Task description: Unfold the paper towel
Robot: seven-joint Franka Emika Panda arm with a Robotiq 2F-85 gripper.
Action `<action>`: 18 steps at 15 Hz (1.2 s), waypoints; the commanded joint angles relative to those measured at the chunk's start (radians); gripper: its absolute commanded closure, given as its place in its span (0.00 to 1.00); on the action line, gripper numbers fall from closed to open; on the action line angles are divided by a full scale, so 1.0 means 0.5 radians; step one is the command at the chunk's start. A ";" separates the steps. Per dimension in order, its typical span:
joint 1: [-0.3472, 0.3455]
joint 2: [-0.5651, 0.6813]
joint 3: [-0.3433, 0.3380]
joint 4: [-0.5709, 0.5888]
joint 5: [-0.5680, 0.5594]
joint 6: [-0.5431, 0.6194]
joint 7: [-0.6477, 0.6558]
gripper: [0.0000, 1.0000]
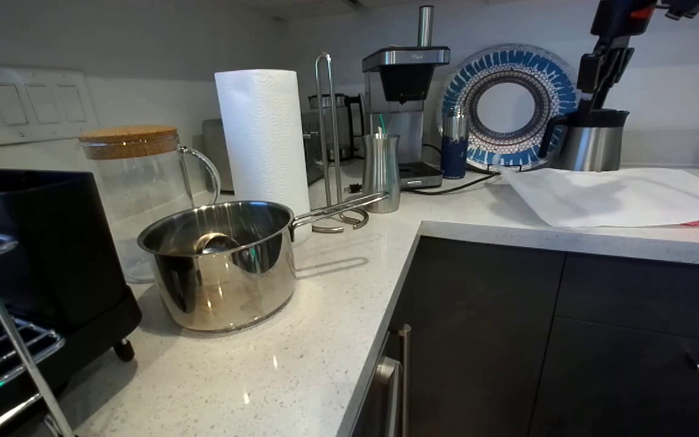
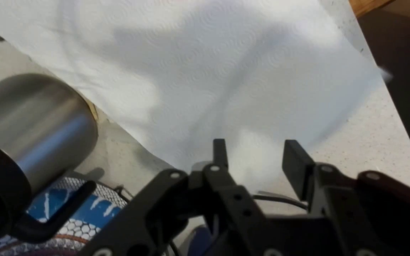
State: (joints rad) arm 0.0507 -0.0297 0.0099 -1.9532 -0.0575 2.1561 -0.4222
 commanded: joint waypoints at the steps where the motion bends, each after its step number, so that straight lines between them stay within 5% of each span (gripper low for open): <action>1: -0.058 0.010 -0.022 0.053 -0.145 -0.215 0.234 0.22; 5: -0.175 0.000 -0.128 0.044 -0.083 -0.534 0.257 0.00; 14: -0.420 -0.247 -0.398 -0.189 0.333 -0.663 0.227 0.00; 18: -0.429 -0.222 -0.428 -0.132 0.283 -0.664 0.208 0.00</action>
State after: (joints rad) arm -0.1658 -0.1420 -0.2025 -2.0215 0.0840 1.8262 -0.3182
